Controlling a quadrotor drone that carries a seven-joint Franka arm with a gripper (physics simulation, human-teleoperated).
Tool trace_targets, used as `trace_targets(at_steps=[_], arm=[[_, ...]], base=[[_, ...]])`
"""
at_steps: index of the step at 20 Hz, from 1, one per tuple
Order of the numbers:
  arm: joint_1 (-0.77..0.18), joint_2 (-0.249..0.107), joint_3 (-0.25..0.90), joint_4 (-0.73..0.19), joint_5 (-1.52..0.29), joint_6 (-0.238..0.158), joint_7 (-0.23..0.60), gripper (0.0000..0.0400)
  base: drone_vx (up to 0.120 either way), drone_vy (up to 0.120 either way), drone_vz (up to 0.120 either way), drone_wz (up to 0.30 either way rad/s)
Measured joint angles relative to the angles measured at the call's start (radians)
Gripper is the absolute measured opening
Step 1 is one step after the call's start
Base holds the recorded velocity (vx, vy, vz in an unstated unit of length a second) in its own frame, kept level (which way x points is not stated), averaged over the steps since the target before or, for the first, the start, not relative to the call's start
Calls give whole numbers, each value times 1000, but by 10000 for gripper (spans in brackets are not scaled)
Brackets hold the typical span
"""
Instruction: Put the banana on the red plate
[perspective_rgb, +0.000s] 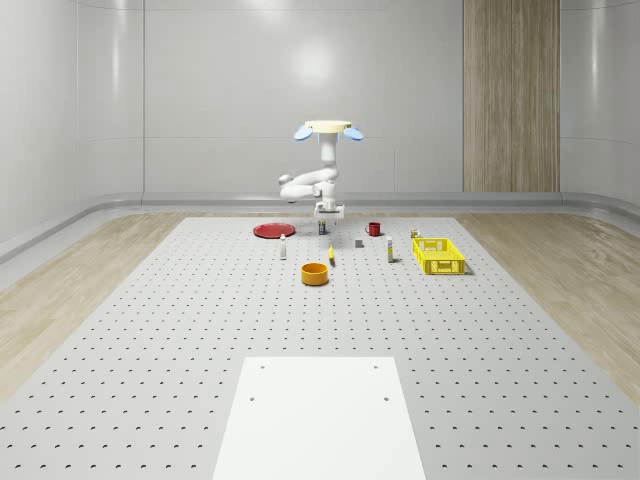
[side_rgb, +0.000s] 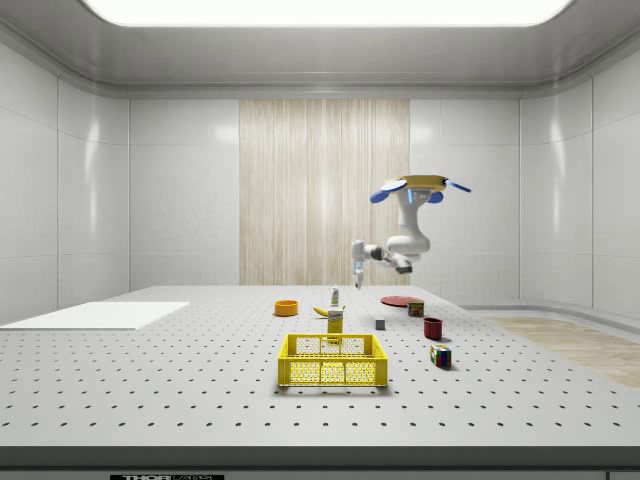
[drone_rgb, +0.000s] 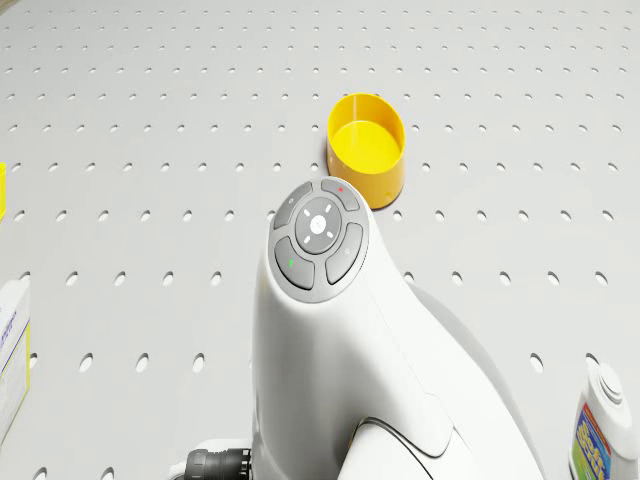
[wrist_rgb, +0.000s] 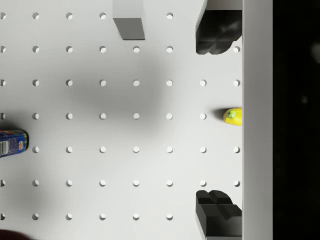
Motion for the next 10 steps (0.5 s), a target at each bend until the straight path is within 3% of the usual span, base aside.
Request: trace_targets(at_steps=[10], arm=[[-11, -40, 10, 2, 19, 37, 10, 400]], base=[[120, 0, -112, 0]])
